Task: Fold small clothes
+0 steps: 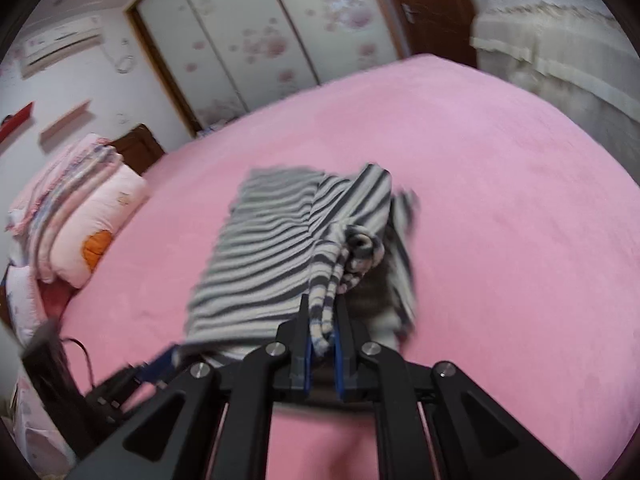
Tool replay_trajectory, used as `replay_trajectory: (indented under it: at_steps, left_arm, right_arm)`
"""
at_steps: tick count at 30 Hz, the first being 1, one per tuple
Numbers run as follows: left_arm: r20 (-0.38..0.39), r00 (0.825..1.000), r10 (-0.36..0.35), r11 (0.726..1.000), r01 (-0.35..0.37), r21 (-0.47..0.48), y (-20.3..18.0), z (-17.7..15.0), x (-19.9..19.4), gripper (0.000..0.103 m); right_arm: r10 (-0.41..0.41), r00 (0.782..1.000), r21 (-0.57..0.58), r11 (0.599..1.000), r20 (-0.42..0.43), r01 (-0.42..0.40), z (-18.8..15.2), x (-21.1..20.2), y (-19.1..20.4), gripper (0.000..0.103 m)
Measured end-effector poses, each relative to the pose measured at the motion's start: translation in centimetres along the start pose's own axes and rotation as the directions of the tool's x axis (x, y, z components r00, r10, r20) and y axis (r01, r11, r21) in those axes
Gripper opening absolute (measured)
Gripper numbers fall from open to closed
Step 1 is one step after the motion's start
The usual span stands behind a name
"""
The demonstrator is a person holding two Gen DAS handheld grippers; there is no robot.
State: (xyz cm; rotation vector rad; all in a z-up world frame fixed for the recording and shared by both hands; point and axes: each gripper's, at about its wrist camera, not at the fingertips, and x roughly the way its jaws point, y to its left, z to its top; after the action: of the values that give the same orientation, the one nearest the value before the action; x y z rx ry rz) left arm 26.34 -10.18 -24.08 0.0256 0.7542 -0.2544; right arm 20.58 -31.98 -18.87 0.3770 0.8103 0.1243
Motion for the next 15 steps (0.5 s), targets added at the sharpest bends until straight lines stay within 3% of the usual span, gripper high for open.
replay_trajectory:
  at_steps: [3,15]
  left_arm:
    - [-0.014,1.000,-0.002,1.000,0.002,-0.010,0.2,-0.5,-0.3,0.031]
    - [-0.037,0.996,-0.083,0.994,0.080,-0.067,3.7,-1.8,-2.7,0.031]
  right_arm:
    - [0.005,0.999,0.067,0.998,-0.049,-0.002,-1.7,1.3,-1.2,0.008]
    - [0.015,0.998,0.147,0.989,-0.064,-0.005,-2.3,1.5,-2.7,0.010]
